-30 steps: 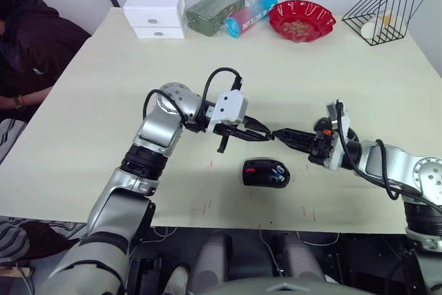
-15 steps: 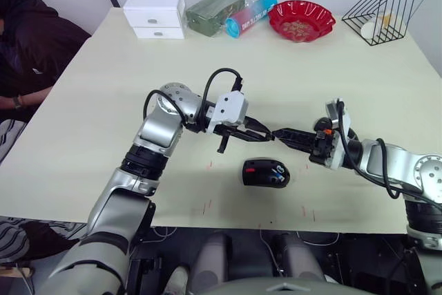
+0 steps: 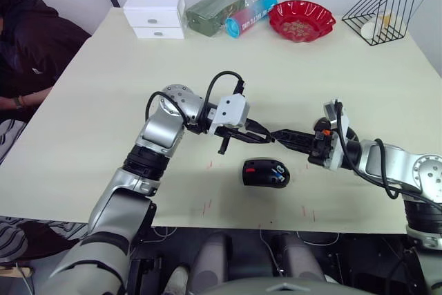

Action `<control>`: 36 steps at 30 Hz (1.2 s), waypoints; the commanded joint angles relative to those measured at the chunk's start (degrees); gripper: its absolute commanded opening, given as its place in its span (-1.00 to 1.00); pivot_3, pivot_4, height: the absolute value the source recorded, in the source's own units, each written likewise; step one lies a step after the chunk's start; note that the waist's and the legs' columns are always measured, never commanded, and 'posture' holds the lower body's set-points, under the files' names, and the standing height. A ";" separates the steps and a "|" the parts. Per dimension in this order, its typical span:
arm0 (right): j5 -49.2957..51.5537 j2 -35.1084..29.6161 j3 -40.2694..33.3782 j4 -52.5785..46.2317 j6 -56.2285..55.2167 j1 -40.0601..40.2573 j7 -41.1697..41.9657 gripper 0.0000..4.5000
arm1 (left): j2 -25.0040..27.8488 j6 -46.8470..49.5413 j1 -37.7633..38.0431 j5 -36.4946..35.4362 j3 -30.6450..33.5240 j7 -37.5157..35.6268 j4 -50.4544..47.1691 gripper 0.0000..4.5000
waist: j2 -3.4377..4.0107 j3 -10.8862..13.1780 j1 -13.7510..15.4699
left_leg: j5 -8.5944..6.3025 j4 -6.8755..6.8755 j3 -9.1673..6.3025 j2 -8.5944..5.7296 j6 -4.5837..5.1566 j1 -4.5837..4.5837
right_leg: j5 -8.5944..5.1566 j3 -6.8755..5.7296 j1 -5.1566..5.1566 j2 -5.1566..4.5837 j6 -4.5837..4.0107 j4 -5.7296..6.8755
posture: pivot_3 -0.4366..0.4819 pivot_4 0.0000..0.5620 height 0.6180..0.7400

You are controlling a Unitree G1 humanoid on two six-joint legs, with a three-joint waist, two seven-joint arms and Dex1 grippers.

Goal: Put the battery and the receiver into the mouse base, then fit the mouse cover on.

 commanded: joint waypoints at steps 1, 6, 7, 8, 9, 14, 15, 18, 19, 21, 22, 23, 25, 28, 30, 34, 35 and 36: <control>1.81 -0.56 -0.17 -1.94 -0.09 -0.60 1.28 0.30 | -0.08 -1.17 0.05 -0.02 0.02 0.03 -0.30 -0.96 | 0.00 0.00 0.00 | 0.00 0.00 0.00 0.00 0.00 0.00 | 0.00 0.00 0.00 0.00 0.00 0.00 | -0.05 -0.47 1.00; 1.81 -0.89 0.13 -2.14 0.02 -0.53 2.27 0.30 | -0.33 -1.58 -0.08 0.35 -0.03 0.52 0.18 -0.96 | 0.00 0.00 0.00 | 0.00 0.00 0.00 0.00 0.00 0.00 | 0.00 0.00 0.00 0.00 0.00 0.01 | -0.05 -0.47 1.00; 1.81 -0.92 0.20 -2.26 -0.08 -0.46 2.33 0.30 | -0.37 -1.59 -0.08 0.38 -0.01 0.65 0.21 -0.96 | 0.00 0.00 0.00 | 0.00 0.00 0.00 0.00 0.00 0.00 | 0.00 0.00 0.00 0.00 0.00 0.00 | -0.05 -0.47 1.00; 1.81 -0.94 0.26 -2.35 -0.15 -0.41 2.36 0.30 | -0.39 -1.57 -0.07 0.38 0.02 0.71 0.21 -0.96 | 0.00 0.00 0.01 | 0.00 0.00 0.00 0.00 0.00 0.00 | 0.00 0.00 0.00 0.00 0.00 0.00 | -0.05 -0.47 1.00; 1.81 -1.00 0.34 -2.41 -0.19 -0.36 2.41 0.30 | -0.43 -1.63 -0.08 0.43 0.02 0.79 0.26 -0.96 | 0.00 0.00 0.01 | 0.00 0.00 0.00 0.00 0.00 0.00 | 0.00 0.00 0.00 0.00 0.00 0.00 | -0.05 -0.47 1.00; 1.81 -0.33 0.57 -2.68 -0.65 -0.46 2.18 0.30 | -0.55 -1.93 0.37 0.61 -0.48 0.38 0.19 -0.96 | 0.00 0.00 0.00 | 0.00 0.00 0.00 0.00 0.00 0.00 | 0.00 0.00 0.00 0.00 0.00 0.01 | -0.05 -0.47 1.00; 1.81 -0.35 0.65 -2.75 -0.64 -0.49 2.23 0.30 | -0.59 -2.03 0.38 0.68 -0.52 0.44 0.26 -0.96 | 0.00 0.00 0.00 | 0.00 0.00 0.00 0.00 0.00 0.00 | 0.00 0.00 0.00 0.00 0.00 0.01 | -0.05 -0.47 1.00; 1.81 -0.15 0.64 -2.80 -0.78 -0.50 2.14 0.30 | -0.80 -2.04 0.27 0.71 -0.63 0.61 0.43 -0.96 | 0.00 0.00 0.00 | 0.00 0.00 0.00 0.00 0.00 0.00 | 0.00 0.00 0.00 0.00 0.00 0.01 | -0.05 -0.47 1.00; 1.81 -0.15 0.65 -2.82 -0.80 -0.52 2.11 0.30 | -0.85 -2.05 0.26 0.72 -0.69 0.61 0.43 -0.96 | 0.00 0.00 0.00 | 0.00 0.00 0.00 0.00 0.00 0.00 | 0.00 0.00 0.00 0.00 0.00 0.01 | -0.05 -0.47 1.00; 1.81 -0.22 0.72 -2.89 -0.76 -0.51 2.23 0.30 | -1.12 -1.99 0.07 0.76 -0.64 0.89 0.82 -0.96 | 0.00 0.00 0.00 | 0.00 0.00 0.00 0.00 0.00 0.00 | 0.00 0.00 0.00 0.00 0.00 0.01 | -0.05 -0.47 1.00; 1.81 -0.26 0.74 -2.92 -0.74 -0.49 2.28 0.30 | -1.20 -2.03 -0.02 0.82 -0.61 1.02 1.00 -0.96 | 0.00 0.00 0.01 | 0.00 0.00 0.00 0.00 0.00 0.00 | 0.00 0.00 0.00 0.00 0.00 0.01 | -0.05 -0.47 1.00; 1.81 -0.29 0.76 -2.94 -0.71 -0.47 2.32 0.30 | -1.26 -2.16 -0.14 0.93 -0.58 1.14 1.30 -0.96 | 0.00 0.00 0.01 | 0.00 0.00 0.00 0.00 0.00 0.00 | 0.00 0.00 0.00 0.00 0.00 0.01 | -0.05 -0.47 1.00; 1.81 -0.28 0.82 -2.95 -0.70 -0.47 2.33 0.30 | -1.27 -2.47 -0.23 1.06 -0.61 1.11 1.71 -0.96 | 0.00 0.00 0.00 | 0.00 0.00 0.00 0.00 0.00 0.00 | 0.00 0.00 0.00 0.00 0.00 0.01 | -0.05 -0.47 1.00; 1.81 -0.29 0.91 -3.06 -0.74 -0.31 2.33 0.30 | -1.30 -2.72 -0.14 1.05 -0.74 1.00 1.73 -0.96 | 0.00 0.00 0.00 | 0.00 0.00 0.00 0.00 0.00 0.00 | 0.00 0.00 0.00 0.00 0.00 0.01 | -0.05 -0.47 1.00; 1.81 -0.37 1.01 -3.14 -0.72 -0.15 2.39 0.30 | -1.39 -2.91 -0.05 1.08 -0.89 0.95 1.70 -0.96 | 0.00 0.00 0.00 | 0.00 0.00 0.00 0.00 0.00 0.00 | 0.00 0.00 0.00 0.00 0.00 0.01 | -0.05 -0.47 1.00; 1.81 -0.59 1.09 -3.17 -0.66 0.08 2.47 0.30 | -1.56 -3.30 -0.11 1.22 -0.89 1.08 2.23 -0.96 | 0.00 0.00 0.01 | 0.00 0.00 0.00 0.00 0.00 0.00 | 0.00 0.00 0.00 0.00 0.00 0.01 | -0.05 -0.47 1.00; 1.81 -0.62 1.10 -3.19 -0.66 0.13 2.48 0.30 | -1.57 -3.41 -0.13 1.27 -0.87 1.10 2.37 -0.96 | 0.00 0.00 0.00 | 0.00 0.00 0.00 0.00 0.00 0.00 | 0.00 0.00 0.00 0.00 0.00 0.01 | -0.05 -0.47 1.00; 1.81 -0.64 1.13 -3.19 -0.65 0.18 2.45 0.30 | -1.59 -3.47 -0.15 1.29 -0.83 1.13 2.48 -0.96 | 0.00 0.00 0.00 | 0.00 0.00 0.00 0.00 0.00 0.00 | 0.00 0.00 0.00 0.00 0.00 0.01 | -0.05 -0.47 1.00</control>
